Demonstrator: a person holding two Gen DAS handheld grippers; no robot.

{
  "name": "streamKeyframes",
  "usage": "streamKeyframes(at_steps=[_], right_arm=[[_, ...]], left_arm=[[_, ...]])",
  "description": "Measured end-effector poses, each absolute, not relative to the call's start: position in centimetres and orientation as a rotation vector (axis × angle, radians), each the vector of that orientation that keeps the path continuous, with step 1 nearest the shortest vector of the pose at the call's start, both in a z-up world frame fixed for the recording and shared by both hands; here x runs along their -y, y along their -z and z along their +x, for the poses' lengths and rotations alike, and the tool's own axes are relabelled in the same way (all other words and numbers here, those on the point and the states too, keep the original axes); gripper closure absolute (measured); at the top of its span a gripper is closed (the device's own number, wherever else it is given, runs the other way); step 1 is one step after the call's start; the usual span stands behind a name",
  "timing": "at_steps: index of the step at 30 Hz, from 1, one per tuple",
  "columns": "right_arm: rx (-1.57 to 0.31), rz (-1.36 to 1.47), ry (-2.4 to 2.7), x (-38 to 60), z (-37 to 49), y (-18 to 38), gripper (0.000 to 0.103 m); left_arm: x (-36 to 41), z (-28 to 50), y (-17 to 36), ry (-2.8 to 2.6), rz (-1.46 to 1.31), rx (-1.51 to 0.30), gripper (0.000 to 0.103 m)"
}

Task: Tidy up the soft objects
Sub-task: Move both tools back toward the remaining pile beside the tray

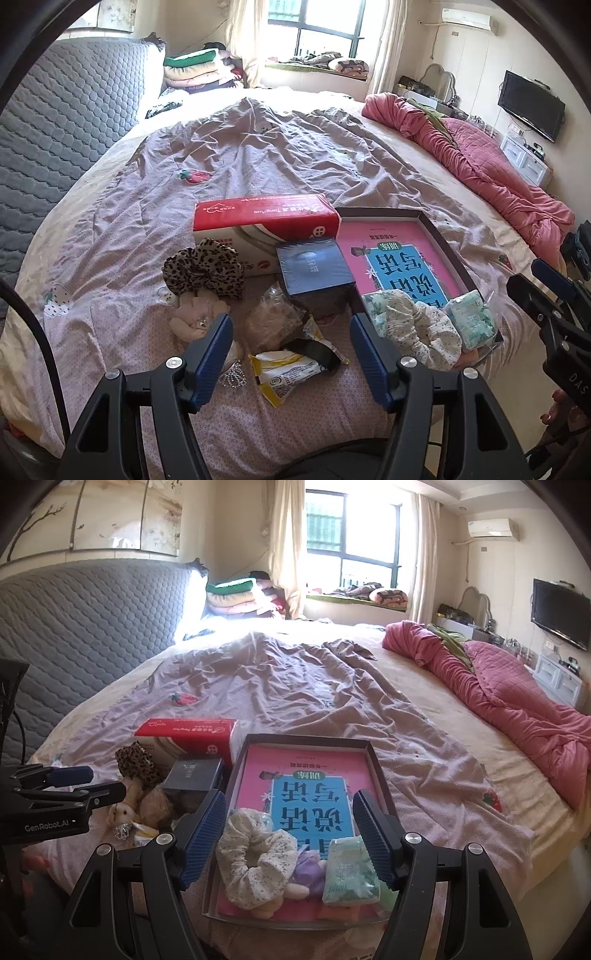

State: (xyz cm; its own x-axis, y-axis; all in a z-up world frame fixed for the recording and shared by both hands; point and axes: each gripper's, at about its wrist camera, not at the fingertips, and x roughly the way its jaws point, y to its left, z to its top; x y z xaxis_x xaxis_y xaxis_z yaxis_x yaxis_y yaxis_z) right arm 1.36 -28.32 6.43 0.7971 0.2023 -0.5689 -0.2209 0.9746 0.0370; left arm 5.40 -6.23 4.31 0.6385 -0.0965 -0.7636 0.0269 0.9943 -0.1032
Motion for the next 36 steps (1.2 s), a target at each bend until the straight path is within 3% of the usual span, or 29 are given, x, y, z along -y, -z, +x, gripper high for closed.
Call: streamKeyframes(at_steps=[20, 36], right_arm=[[-0.571, -0.083, -0.315, 24.1, 0.0, -8.7, 0.03], [-0.73, 0.001, -0.524, 16.9, 1.7, -4.0, 0.03]], left_arm=[[-4.0, 3.1, -4.8, -0.094, -0.215, -0.862, 0.038], [-7.6, 3.3, -0.7, -0.128, -0.313, -0.917, 0.038]])
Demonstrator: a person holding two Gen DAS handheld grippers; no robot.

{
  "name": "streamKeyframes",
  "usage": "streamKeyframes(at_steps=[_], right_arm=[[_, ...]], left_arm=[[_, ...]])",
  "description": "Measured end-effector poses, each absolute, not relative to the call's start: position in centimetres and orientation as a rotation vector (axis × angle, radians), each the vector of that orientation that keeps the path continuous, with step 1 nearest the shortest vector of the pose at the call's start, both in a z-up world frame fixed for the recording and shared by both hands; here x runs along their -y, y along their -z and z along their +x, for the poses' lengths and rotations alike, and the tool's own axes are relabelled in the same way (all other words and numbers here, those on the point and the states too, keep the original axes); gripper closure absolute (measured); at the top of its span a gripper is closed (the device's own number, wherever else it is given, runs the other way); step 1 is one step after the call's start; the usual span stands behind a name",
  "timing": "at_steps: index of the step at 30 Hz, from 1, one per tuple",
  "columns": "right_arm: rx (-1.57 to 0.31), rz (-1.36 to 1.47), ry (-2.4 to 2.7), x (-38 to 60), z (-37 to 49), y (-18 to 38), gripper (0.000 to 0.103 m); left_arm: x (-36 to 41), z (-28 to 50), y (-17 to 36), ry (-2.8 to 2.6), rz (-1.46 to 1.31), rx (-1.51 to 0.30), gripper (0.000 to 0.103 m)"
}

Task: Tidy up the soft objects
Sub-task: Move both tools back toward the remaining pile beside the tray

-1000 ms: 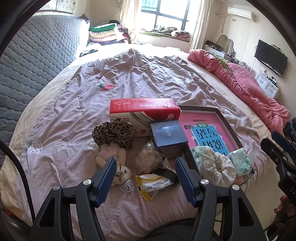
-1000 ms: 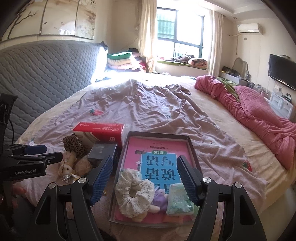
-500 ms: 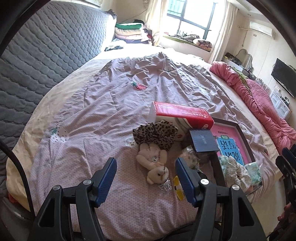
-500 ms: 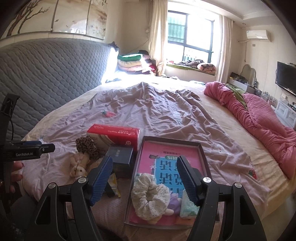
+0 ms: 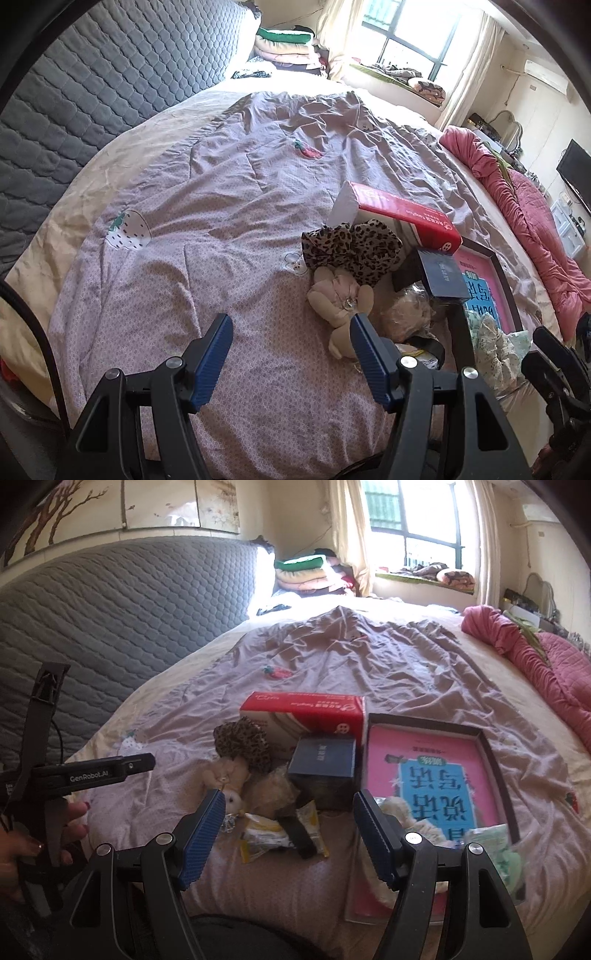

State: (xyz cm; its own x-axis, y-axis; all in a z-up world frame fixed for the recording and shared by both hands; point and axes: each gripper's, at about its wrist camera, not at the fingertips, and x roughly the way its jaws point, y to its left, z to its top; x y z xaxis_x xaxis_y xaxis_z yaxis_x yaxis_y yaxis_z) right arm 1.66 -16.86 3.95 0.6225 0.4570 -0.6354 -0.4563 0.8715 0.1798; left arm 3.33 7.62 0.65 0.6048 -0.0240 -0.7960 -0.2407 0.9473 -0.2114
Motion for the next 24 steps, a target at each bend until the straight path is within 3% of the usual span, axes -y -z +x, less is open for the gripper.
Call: streamKeyframes(at_steps=[12, 24], right_arm=[[-0.963, -0.031, -0.548, 14.4, 3.6, 2.1, 0.03], [-1.173, 0.505, -0.41, 16.1, 6.3, 6.2, 0.03]], left_arm=[[-5.7, 5.2, 2.7, -0.04, -0.351, -0.981, 0.038], [-5.8, 6.2, 4.5, -0.03, -0.356, -0.995, 0.038]])
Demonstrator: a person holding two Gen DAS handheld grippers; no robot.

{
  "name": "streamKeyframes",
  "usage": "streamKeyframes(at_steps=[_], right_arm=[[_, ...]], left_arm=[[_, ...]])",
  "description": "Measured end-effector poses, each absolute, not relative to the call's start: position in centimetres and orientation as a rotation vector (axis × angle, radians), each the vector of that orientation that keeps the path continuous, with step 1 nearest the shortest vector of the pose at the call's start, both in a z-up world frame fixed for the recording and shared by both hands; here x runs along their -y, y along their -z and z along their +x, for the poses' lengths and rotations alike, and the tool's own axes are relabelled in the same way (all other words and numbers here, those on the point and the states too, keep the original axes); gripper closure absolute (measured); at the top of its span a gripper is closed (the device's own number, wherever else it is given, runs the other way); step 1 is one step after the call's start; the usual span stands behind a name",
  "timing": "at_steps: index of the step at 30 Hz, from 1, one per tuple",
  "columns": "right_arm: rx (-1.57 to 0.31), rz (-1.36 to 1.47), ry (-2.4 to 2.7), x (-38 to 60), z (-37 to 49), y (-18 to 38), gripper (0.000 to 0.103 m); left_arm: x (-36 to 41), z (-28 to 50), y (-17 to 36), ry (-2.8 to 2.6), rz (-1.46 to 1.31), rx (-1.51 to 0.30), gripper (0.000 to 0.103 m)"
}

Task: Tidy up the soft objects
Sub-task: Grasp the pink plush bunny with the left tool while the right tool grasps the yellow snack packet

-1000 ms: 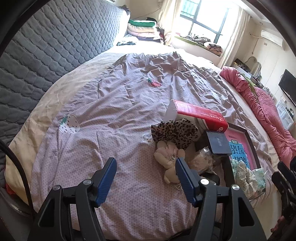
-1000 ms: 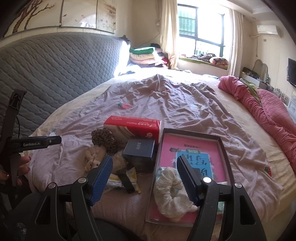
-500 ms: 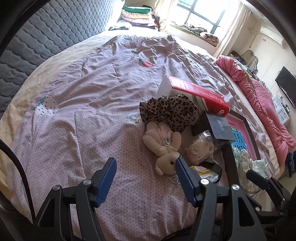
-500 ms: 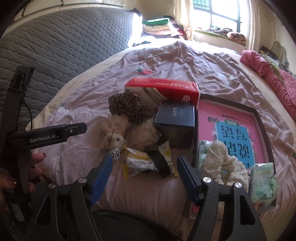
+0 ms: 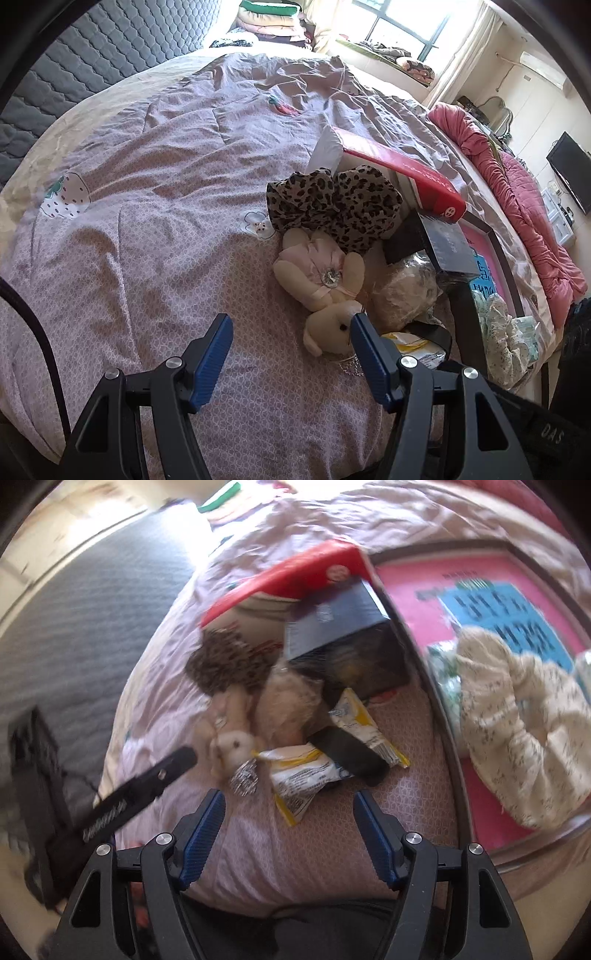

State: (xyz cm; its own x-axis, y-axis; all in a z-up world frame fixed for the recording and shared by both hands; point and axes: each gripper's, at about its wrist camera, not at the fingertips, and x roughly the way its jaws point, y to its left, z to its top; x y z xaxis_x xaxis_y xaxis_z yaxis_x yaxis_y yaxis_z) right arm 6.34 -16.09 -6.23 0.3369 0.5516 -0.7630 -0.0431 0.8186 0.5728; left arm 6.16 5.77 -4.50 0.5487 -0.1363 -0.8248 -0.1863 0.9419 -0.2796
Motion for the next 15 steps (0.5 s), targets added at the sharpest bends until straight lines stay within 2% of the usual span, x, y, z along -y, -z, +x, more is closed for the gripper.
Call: streamKeyframes(at_steps=[8, 12, 15], right_arm=[[-1.218, 0.761, -0.246, 17.0, 7.7, 9.1, 0.03], [-1.214, 0.725, -0.197, 16.4, 8.9, 9.0, 0.03], [-1.221, 0.554, -0.219, 14.5, 9.7, 9.0, 0.029]], left_arm=[[-5.3, 7.1, 5.4, -0.006, -0.347, -1.003, 0.038], [-5.2, 7.6, 5.6, 0.007, -0.349, -0.999, 0.038], [-5.1, 7.9, 5.8, 0.011, -0.35, -1.001, 0.031]])
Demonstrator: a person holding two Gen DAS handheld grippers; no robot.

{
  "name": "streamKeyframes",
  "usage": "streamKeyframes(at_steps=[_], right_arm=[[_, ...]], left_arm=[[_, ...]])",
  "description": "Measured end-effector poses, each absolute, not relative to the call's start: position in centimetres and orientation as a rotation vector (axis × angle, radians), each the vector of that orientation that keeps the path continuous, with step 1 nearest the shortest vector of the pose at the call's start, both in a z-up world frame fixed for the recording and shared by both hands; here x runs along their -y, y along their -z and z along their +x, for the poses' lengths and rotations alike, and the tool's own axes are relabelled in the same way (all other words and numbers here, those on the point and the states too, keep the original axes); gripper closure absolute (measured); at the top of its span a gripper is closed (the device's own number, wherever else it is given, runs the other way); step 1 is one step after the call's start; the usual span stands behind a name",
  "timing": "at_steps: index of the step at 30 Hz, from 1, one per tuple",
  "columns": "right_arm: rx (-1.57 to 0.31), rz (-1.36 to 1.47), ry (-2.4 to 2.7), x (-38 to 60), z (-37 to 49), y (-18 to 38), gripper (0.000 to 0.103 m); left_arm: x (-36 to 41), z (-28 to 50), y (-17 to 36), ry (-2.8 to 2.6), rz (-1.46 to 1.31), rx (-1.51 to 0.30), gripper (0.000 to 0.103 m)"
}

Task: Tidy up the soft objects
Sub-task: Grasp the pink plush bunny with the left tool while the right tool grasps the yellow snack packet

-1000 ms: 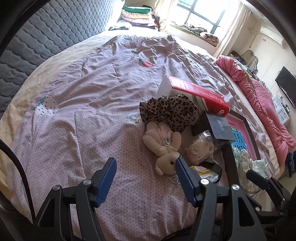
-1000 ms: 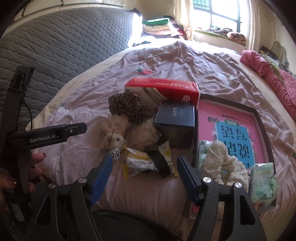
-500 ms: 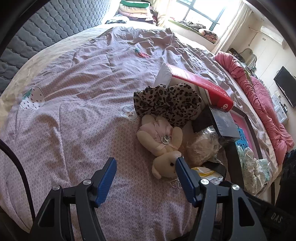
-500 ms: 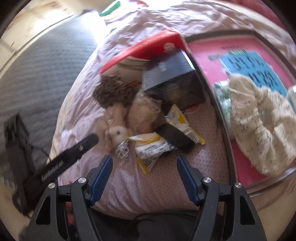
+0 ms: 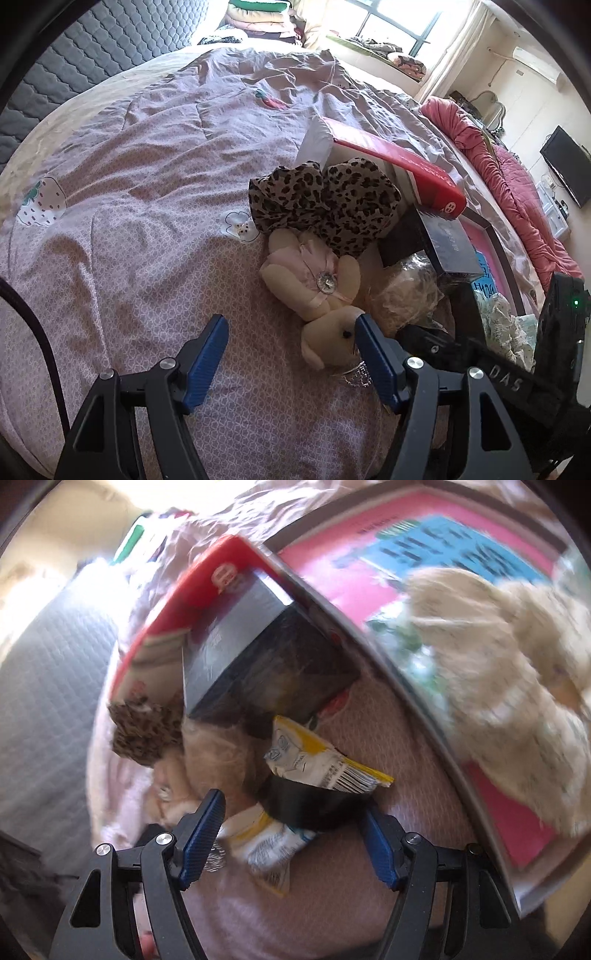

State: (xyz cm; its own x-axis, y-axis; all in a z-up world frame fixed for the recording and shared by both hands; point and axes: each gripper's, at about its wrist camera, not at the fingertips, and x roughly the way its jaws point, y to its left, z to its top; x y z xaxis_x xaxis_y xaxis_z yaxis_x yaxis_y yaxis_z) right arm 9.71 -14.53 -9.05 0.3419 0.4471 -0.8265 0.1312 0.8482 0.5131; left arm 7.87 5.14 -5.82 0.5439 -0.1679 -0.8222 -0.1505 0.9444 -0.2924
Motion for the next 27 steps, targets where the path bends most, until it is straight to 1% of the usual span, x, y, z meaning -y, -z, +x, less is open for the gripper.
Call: streamKeyframes(at_steps=[3, 6, 8, 9, 11, 15, 19, 22, 27], right_arm=[[-1.173, 0.388, -0.296, 13.1, 9.8, 8.8, 0.031], [-1.167, 0.402, -0.351, 13.3, 10.2, 8.9, 0.037], [-1.164, 0.418, -0.388, 13.9, 10.3, 8.8, 0.05], [-1.162, 0.431, -0.407, 14.3, 10.4, 8.6, 0.054], [-1.16, 0.429, -0.446, 14.9, 10.5, 8.2, 0.058], [-1.129, 0.395, -0.503, 16.1, 10.3, 6.6, 0.062], [-1.087, 0.453, -0.536, 18.1, 9.5, 5.6, 0.062], [-1.043, 0.422, -0.524, 18.8, 8.9, 4.2, 0.062], [-1.007, 0.411, -0.513, 19.6, 8.1, 3.4, 0.062]], left_arm=[[-5.1, 8.0, 6.0, 0.019, -0.352, -1.005, 0.031], [-5.1, 8.1, 6.2, 0.024, -0.353, -1.007, 0.031], [-5.2, 8.2, 6.2, 0.025, -0.356, -1.006, 0.03], [-5.2, 8.3, 6.3, 0.025, -0.358, -1.008, 0.03], [-5.2, 8.4, 6.4, 0.027, -0.369, -1.009, 0.03], [-5.0, 8.8, 6.5, 0.032, -0.373, -1.011, 0.03], [-4.8, 9.4, 7.1, 0.035, -0.399, -1.027, 0.025], [-4.7, 10.0, 7.9, 0.04, -0.442, -1.049, 0.021], [-4.7, 10.9, 8.4, 0.047, -0.511, -1.041, 0.022]])
